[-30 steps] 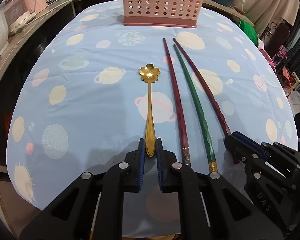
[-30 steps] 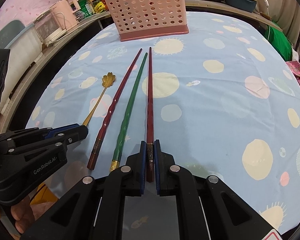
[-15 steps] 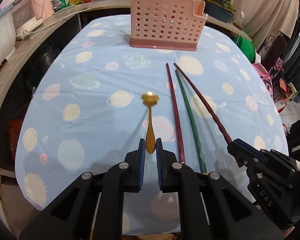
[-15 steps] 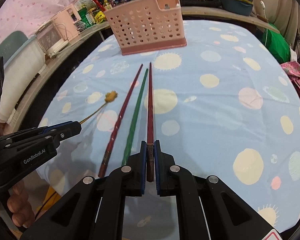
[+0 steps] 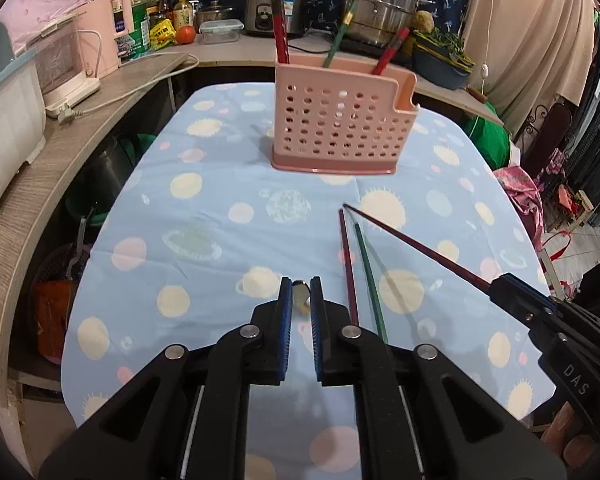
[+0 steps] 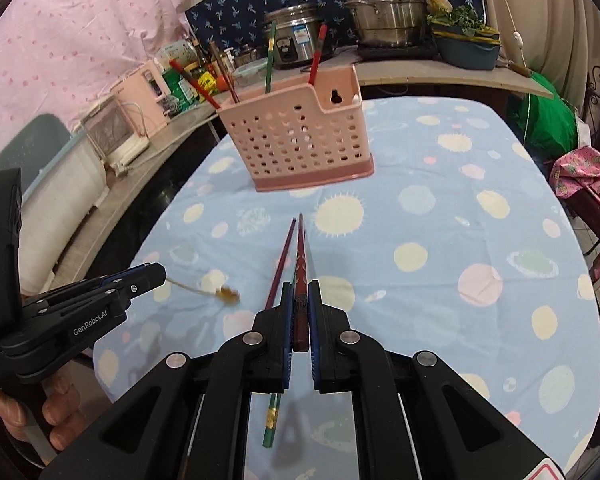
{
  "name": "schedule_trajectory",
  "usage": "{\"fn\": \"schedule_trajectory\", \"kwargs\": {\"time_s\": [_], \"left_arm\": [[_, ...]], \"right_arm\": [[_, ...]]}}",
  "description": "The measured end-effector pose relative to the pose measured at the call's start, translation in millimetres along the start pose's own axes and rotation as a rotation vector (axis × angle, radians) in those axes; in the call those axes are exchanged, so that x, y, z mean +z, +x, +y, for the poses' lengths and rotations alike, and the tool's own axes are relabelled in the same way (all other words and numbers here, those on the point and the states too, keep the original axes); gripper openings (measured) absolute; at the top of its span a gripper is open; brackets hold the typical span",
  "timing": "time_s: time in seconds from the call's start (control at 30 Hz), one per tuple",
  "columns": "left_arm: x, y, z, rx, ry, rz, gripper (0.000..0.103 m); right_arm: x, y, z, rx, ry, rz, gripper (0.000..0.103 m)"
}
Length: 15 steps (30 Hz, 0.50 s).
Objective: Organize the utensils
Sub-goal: 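Lift the gold spoon with left gripper while right lifts the dark red chopstick toward basket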
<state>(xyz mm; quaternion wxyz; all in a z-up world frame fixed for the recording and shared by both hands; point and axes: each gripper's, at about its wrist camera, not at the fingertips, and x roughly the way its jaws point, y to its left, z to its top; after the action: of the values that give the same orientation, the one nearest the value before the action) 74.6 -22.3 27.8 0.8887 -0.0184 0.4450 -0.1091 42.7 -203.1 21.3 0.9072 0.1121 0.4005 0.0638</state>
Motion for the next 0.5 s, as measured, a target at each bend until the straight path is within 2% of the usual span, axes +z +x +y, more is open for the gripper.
{"fn": "schedule_trajectory", "kwargs": {"time_s": [0.03, 0.5], "left_arm": [[3, 0, 0, 0.007, 0.003, 0.000, 0.001], [47, -11, 11, 0.009, -0.012, -0.063, 0.000]], "right_arm": [[4, -2, -1, 0.000, 0.002, -0.005, 0.007], [66, -23, 2, 0.032, 0.005, -0.125, 0.007]]}}
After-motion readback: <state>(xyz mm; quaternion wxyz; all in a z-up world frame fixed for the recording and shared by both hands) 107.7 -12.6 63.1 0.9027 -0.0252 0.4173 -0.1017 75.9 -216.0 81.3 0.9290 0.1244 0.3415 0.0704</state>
